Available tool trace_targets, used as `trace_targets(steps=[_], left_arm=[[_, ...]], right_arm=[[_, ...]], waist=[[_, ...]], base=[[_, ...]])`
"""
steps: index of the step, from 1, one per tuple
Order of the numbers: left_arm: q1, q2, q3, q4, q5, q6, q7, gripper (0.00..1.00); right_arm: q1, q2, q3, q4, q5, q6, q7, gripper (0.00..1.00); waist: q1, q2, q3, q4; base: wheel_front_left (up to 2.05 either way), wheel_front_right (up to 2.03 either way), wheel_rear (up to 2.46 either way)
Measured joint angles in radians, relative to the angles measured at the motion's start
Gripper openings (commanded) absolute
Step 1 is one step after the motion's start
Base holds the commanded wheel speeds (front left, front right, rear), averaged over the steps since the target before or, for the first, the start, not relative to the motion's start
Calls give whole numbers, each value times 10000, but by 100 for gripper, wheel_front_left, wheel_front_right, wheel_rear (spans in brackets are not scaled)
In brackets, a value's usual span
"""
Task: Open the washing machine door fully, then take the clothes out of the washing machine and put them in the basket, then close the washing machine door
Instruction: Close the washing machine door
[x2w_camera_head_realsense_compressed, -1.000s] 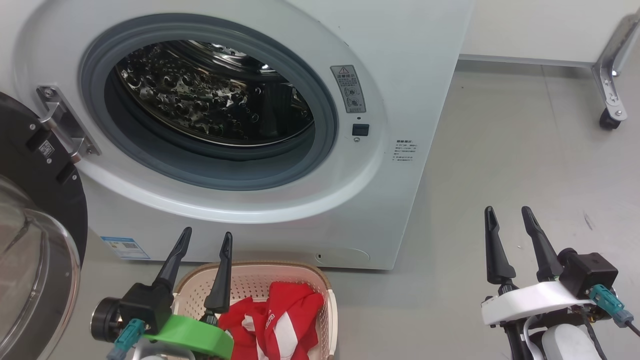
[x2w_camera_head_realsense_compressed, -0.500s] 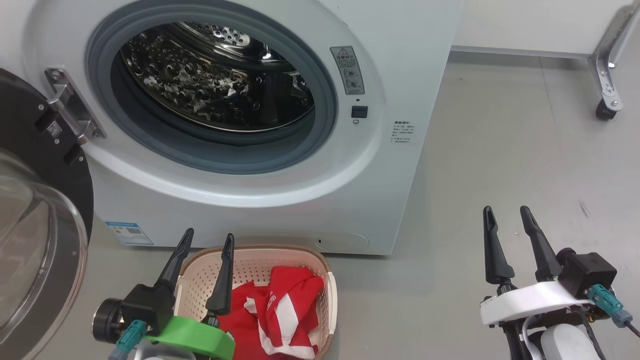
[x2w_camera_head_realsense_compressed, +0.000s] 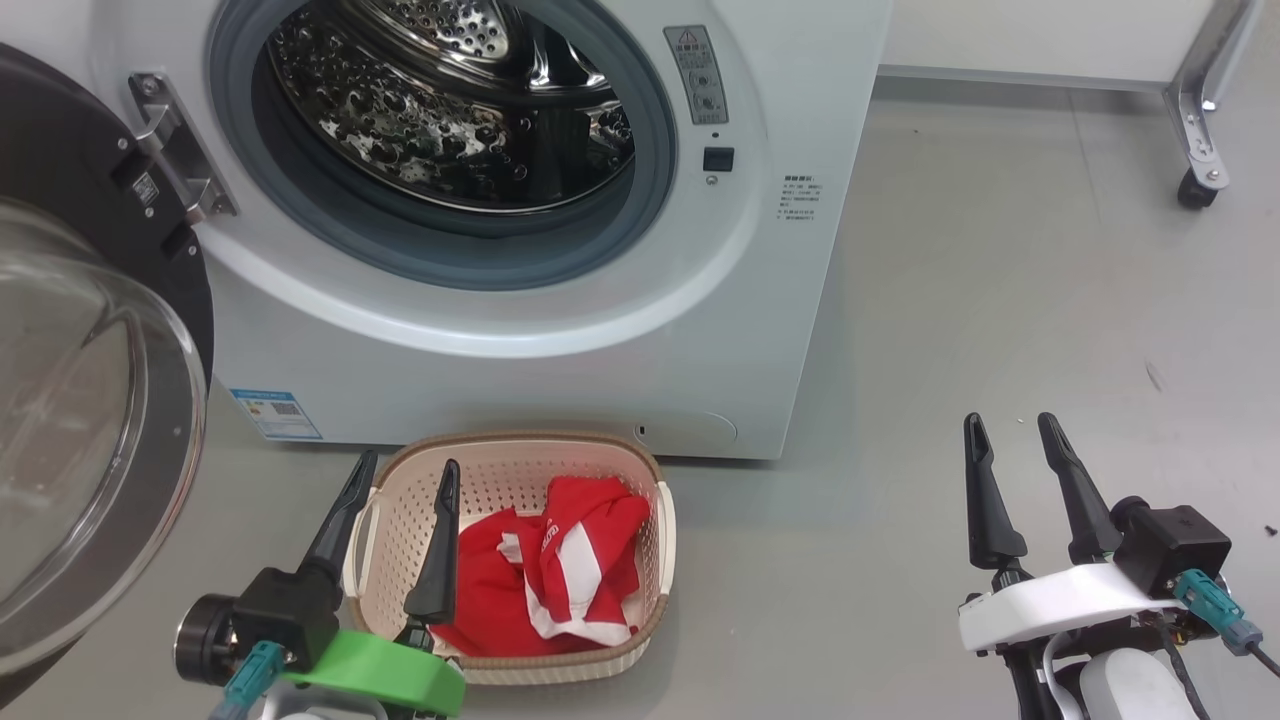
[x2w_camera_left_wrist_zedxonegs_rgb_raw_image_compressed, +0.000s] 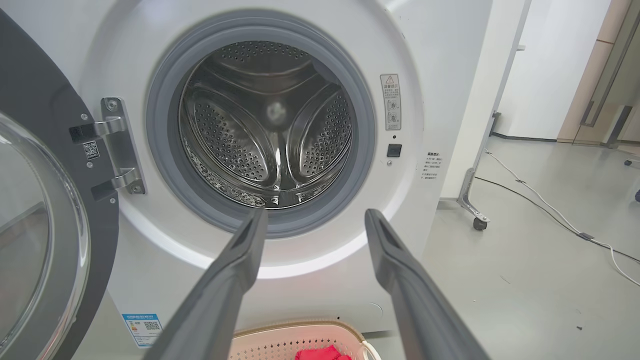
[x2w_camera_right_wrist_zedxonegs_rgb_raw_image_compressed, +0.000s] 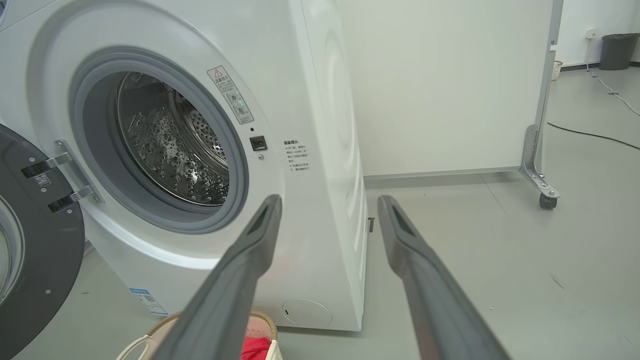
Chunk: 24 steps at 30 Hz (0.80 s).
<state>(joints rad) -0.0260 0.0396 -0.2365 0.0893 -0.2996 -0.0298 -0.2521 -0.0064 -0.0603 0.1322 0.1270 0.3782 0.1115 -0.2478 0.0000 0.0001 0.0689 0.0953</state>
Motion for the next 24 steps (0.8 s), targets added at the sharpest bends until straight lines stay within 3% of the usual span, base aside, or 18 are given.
trace_targets(steps=[24], left_arm=[[62,21,-109,10,92,27,0,100]], right_arm=[[4,15,35,4,0,0,0,100]], waist=[[0,0,63,29]], base=[[-84,89,-6]])
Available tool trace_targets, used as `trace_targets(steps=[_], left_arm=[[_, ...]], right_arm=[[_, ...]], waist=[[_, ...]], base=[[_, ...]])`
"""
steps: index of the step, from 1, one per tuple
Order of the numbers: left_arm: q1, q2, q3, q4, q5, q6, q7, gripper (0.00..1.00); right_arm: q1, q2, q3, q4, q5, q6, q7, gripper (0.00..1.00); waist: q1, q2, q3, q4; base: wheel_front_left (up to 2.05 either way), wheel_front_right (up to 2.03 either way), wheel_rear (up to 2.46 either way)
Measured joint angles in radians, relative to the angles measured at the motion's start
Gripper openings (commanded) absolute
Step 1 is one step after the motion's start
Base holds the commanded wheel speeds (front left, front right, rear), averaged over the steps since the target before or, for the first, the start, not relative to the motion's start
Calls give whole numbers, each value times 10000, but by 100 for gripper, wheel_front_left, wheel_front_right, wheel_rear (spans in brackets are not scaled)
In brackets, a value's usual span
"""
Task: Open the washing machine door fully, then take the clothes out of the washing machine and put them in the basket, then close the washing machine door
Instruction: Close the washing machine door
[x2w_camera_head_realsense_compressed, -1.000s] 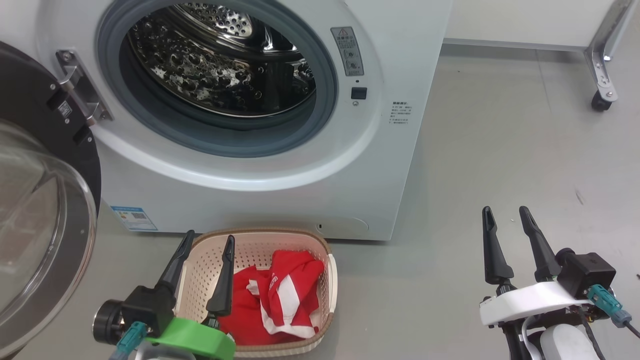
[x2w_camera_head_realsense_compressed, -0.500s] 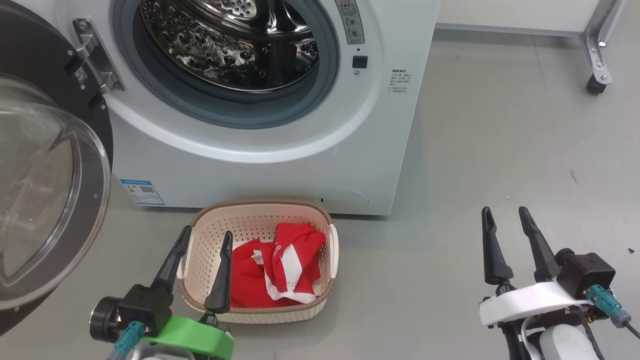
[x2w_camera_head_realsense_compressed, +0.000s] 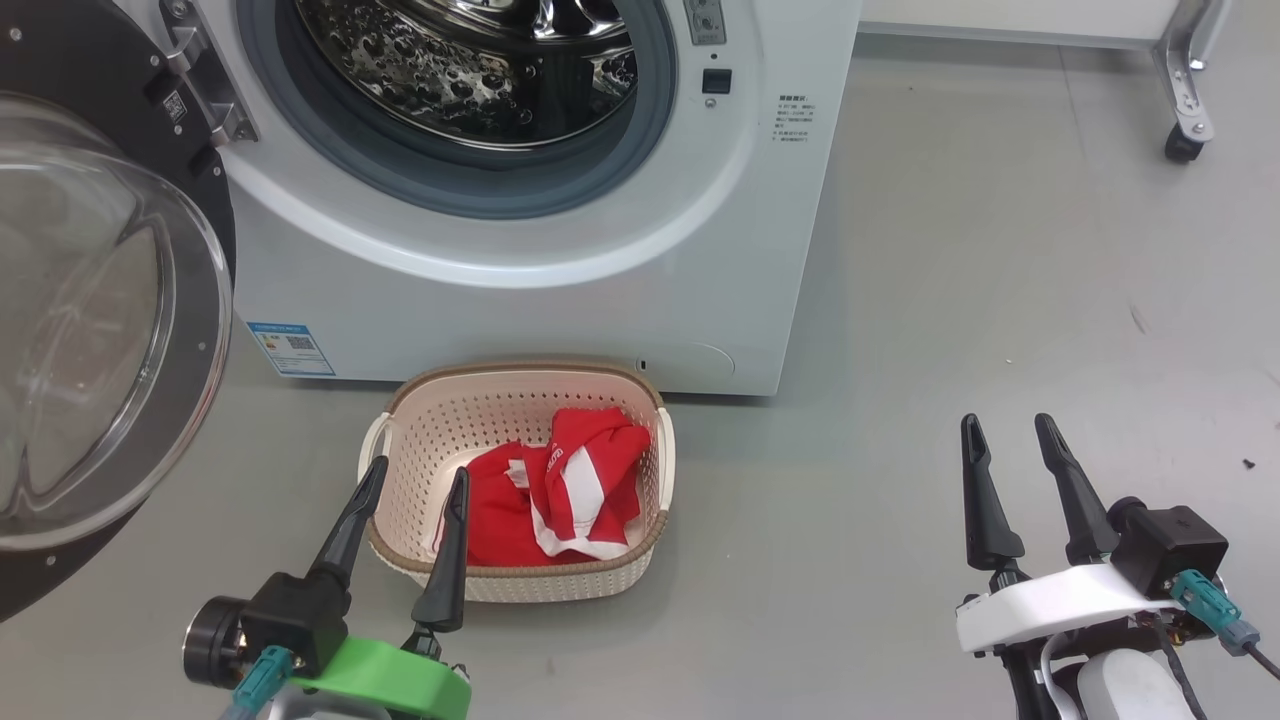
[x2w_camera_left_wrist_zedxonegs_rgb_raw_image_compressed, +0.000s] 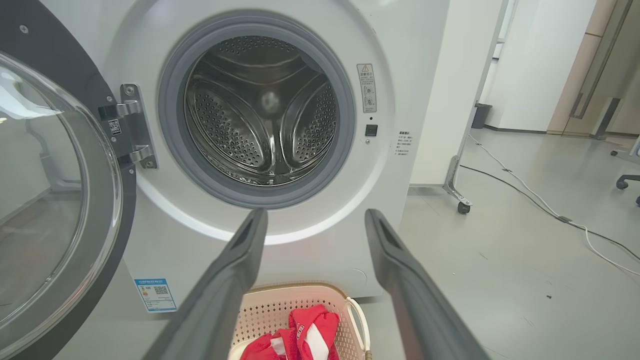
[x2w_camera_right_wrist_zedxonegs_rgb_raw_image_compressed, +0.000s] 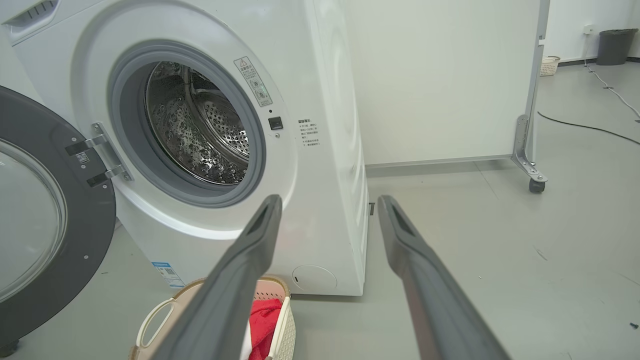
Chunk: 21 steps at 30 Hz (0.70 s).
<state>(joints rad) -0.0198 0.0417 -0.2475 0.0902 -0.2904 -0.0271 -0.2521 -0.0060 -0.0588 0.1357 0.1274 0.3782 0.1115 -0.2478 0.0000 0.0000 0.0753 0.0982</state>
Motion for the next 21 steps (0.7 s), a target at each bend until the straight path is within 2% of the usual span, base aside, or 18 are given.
trace_targets(steps=[10,13,21], left_arm=[[0,0,6,-35,-59,0,0,100],[1,4,-77,-182,-454,-140,0,100],[1,6,-71,-328,-435,-221,0,100]], right_arm=[[0,2,2,8,0,2,0,100],[0,6,6,8,0,0,0,100],[0,12,23,15,0,0,0,100]], waist=[[0,0,25,8],[0,0,24,17],[0,0,32,55]], base=[[-65,73,-8],[-47,47,0],[-32,32,0]])
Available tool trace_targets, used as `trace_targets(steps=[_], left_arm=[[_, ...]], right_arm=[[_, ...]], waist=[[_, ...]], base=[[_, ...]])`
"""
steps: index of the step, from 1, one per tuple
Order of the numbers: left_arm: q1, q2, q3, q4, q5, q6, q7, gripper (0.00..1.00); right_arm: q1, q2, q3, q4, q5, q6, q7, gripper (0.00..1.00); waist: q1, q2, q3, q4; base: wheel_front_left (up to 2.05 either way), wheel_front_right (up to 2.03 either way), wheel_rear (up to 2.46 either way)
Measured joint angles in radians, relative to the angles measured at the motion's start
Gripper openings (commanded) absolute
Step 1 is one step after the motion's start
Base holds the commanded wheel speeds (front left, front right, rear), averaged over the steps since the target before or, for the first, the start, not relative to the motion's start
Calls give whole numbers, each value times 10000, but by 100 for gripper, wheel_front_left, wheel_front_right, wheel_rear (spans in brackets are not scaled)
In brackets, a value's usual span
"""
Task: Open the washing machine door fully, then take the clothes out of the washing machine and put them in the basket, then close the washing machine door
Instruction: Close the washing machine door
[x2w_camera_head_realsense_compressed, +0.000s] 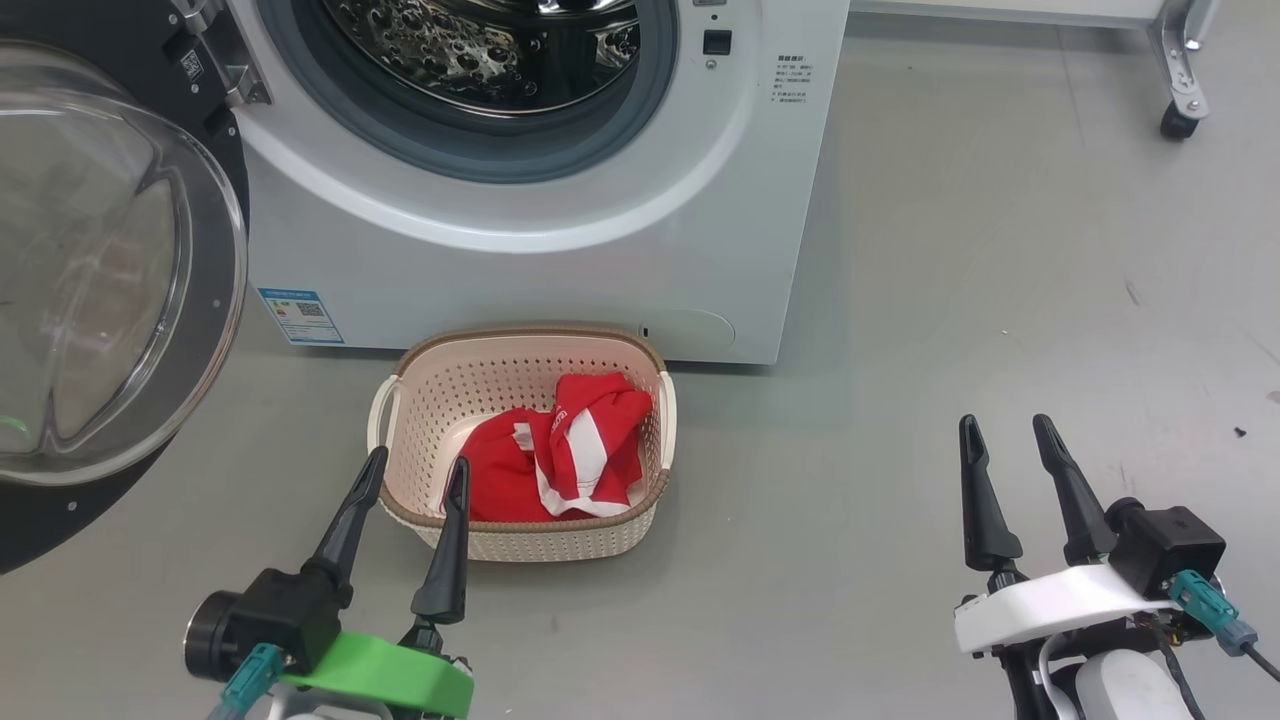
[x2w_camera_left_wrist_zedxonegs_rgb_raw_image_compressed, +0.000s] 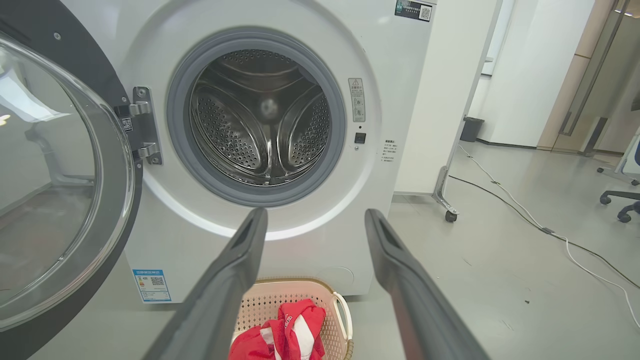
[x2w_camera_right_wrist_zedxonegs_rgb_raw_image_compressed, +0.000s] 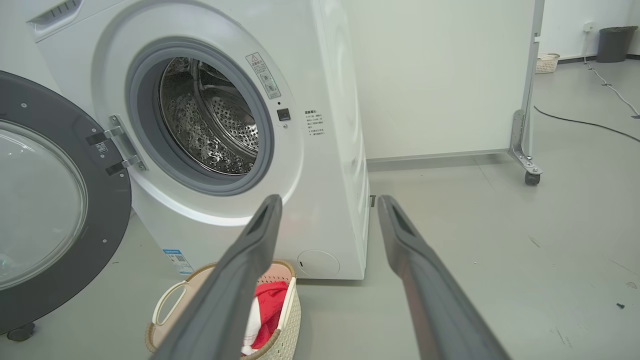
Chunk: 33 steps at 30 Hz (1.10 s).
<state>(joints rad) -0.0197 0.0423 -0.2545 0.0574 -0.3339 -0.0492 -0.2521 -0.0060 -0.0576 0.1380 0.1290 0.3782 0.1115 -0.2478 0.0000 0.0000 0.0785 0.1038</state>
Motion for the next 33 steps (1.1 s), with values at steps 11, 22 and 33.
trace_targets(steps=[11,22,33], left_arm=[[1,0,138,-13,192,12,0,100],[19,0,161,-2,192,13,0,100],[22,0,178,8,192,15,0,100]], right_arm=[[0,2,4,2,0,0,0,100],[0,2,6,2,0,2,0,100],[0,6,13,21,0,0,0,100]], waist=[[0,0,2,41],[0,0,0,56],[0,0,-2,58]], base=[[-3,3,0],[0,0,0],[0,0,0]])
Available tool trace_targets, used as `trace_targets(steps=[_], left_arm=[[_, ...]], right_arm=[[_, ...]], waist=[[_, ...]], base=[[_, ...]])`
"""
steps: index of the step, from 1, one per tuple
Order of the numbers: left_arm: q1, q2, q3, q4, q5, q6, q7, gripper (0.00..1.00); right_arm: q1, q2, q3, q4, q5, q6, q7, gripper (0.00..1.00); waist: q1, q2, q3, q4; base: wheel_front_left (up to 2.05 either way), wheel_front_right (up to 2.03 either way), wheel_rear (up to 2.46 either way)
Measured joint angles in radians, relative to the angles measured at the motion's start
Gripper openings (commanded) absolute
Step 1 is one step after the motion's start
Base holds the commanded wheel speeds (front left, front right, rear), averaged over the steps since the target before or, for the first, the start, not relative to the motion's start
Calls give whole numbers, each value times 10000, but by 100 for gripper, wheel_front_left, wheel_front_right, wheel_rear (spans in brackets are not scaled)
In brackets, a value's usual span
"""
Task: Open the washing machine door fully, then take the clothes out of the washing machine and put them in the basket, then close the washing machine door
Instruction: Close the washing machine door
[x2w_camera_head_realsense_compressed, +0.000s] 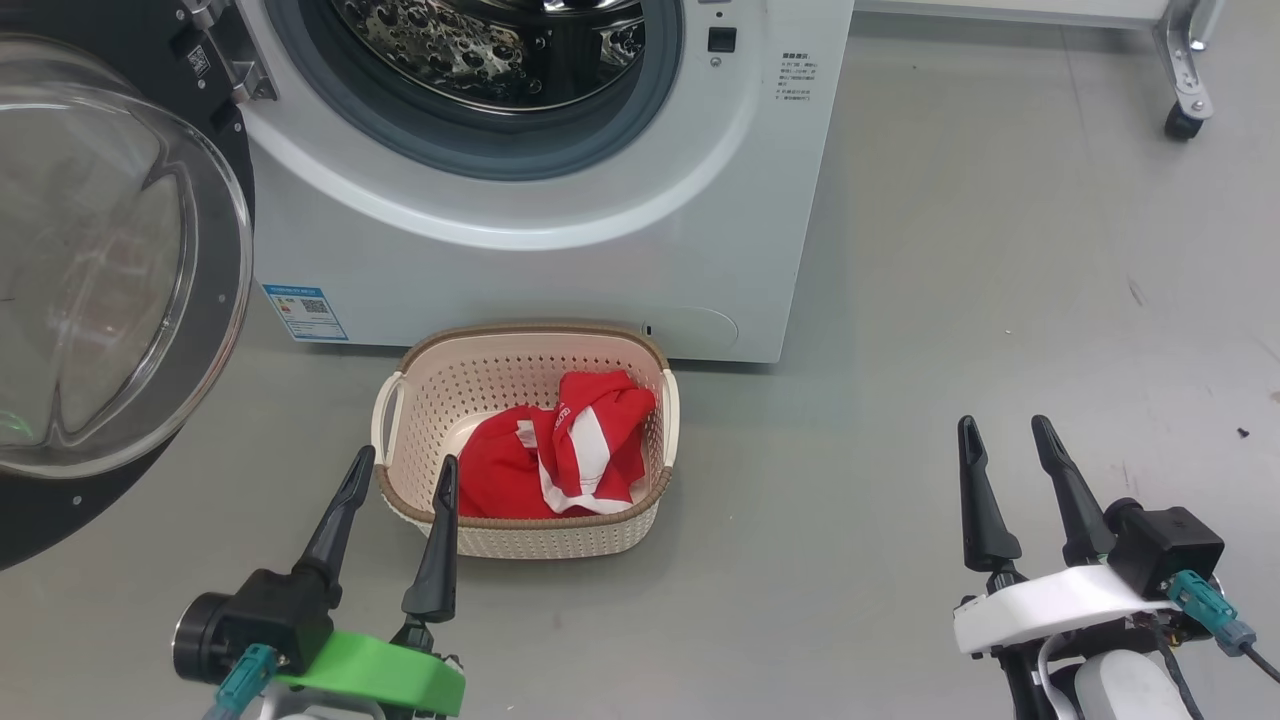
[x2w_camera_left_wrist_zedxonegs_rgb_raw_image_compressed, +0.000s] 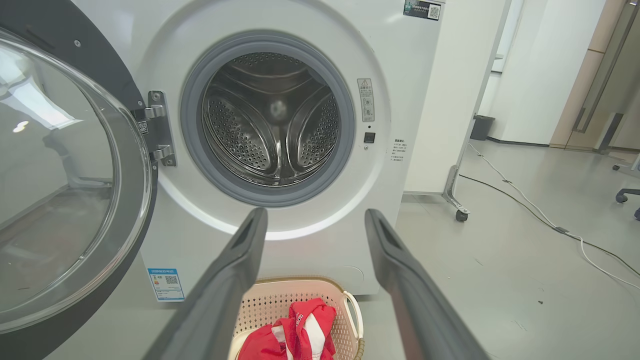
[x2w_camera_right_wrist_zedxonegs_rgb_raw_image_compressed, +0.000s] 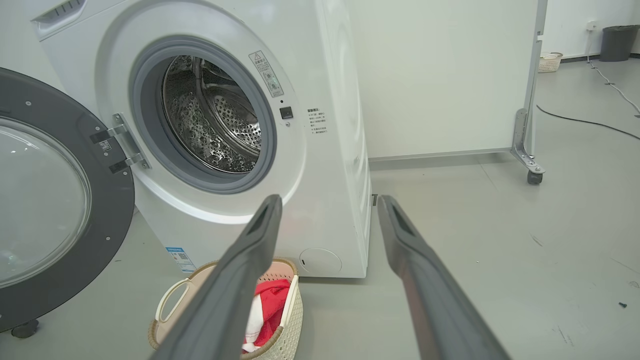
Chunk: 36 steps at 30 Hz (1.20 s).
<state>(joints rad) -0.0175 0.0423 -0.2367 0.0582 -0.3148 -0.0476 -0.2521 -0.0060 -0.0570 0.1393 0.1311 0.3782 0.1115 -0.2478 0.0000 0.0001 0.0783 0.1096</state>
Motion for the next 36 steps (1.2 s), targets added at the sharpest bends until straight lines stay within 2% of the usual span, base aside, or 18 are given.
trace_targets(steps=[20,27,36], left_arm=[[8,-2,-119,15,-2,48,0,100],[6,0,-219,15,-4,81,0,100],[1,-2,-221,-10,-6,245,0,100]], right_arm=[[70,-4,-119,-77,0,-10,0,100],[155,-21,-142,-188,0,-8,0,100],[146,-71,123,-284,-15,2,0,100]], waist=[[0,0,48,102],[0,0,197,462],[0,0,380,1259]], base=[[0,0,0],[0,0,0],[0,0,0]])
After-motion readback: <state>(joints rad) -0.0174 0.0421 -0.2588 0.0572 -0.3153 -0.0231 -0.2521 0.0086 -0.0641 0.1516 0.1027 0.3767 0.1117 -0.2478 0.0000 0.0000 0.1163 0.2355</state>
